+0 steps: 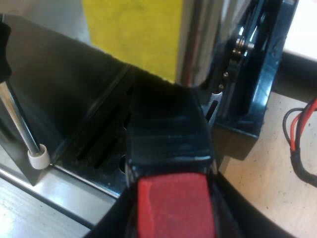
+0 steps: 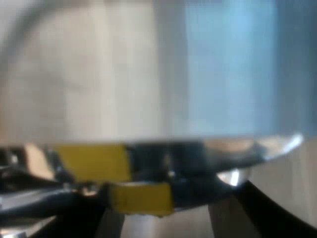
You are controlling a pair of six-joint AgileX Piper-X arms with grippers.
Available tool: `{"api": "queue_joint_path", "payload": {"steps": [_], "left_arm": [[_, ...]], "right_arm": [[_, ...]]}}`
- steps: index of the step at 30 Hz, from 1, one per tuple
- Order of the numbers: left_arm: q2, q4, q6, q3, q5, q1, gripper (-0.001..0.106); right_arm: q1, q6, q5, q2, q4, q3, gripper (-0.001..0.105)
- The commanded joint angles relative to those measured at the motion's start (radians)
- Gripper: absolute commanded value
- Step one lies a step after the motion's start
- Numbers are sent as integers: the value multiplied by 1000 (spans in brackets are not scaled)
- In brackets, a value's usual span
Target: Put the handle in the coffee machine
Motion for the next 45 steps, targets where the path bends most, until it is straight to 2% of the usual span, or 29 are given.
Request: {"api": "queue_joint_path", "payload": {"steps": [1, 7, 18, 20, 24, 26, 28, 30, 41, 45], "left_arm": [[-32, 67, 49, -7, 117, 20, 0], [-32, 67, 49, -7, 112, 20, 0], [-32, 67, 49, -7, 112, 20, 2], [-32, 67, 49, -7, 112, 20, 15], [-32, 67, 49, -7, 111, 20, 57], [-32, 71, 49, -7, 111, 20, 64], [-32, 93, 53, -7, 98, 20, 63], [-32, 107, 65, -7, 87, 20, 61], [-51, 119, 69, -7, 87, 23, 60], [-114, 117, 80, -7, 87, 23, 60]], "right_arm": [[-2, -55, -12, -11, -76, -16, 38], [-2, -72, 19, -11, -105, -16, 22], [-2, -78, 19, -15, -160, -16, 20], [-2, -80, 26, -19, -160, -16, 20], [-2, -86, 26, -30, -160, -16, 21], [-2, -92, 26, -33, -160, -16, 25], [-2, -104, 26, -33, -160, -16, 36], [-2, -104, 26, -33, -160, -16, 39], [-2, -104, 26, -38, -216, -16, 39], [-2, -102, 29, -53, -215, -16, 39]]}}
